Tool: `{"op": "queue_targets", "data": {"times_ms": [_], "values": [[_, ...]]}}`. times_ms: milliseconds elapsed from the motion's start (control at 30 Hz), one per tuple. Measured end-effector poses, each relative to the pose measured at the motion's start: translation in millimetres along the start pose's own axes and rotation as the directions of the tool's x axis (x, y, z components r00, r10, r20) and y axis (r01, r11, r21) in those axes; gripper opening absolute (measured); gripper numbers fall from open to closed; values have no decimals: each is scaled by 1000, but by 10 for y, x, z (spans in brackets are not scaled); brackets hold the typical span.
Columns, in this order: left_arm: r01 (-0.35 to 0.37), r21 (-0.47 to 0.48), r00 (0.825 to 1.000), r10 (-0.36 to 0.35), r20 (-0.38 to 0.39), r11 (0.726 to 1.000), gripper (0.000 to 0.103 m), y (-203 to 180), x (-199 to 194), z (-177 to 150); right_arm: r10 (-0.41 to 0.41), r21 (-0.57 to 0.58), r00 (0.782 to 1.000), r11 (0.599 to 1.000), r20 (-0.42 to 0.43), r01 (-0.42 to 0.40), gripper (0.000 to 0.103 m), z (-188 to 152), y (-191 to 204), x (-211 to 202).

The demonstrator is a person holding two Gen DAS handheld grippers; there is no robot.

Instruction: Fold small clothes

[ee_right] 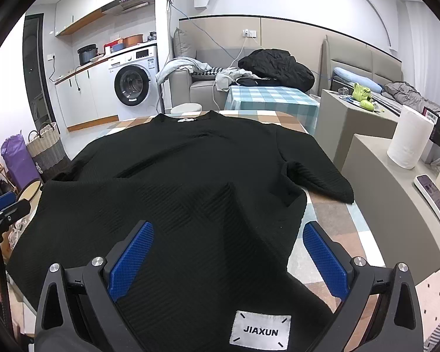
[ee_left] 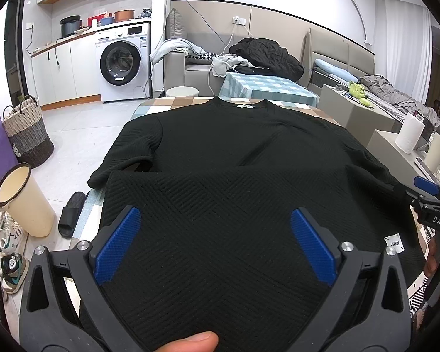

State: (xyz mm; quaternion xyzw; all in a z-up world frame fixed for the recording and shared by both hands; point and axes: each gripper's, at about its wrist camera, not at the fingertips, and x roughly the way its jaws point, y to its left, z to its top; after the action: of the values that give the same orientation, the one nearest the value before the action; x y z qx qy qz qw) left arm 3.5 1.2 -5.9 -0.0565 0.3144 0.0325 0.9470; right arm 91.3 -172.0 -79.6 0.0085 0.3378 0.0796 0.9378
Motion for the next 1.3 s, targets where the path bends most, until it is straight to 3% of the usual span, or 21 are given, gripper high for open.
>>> {"op": "queue_targets", "data": {"times_ms": [500, 1033, 1300], "values": [[-7, 1, 1000, 7, -2, 1000, 102, 20, 23, -8, 14, 4, 1000, 1000, 7, -14, 103, 12, -9, -23], [-16, 11, 1000, 16, 4, 1000, 102, 83, 9, -4, 136, -18, 988, 991, 70, -135, 103, 29, 36, -131], [-10, 40, 1000, 10, 11, 999, 102, 31, -22, -19, 141, 2, 987, 990, 70, -142, 103, 51, -13, -102]]}}
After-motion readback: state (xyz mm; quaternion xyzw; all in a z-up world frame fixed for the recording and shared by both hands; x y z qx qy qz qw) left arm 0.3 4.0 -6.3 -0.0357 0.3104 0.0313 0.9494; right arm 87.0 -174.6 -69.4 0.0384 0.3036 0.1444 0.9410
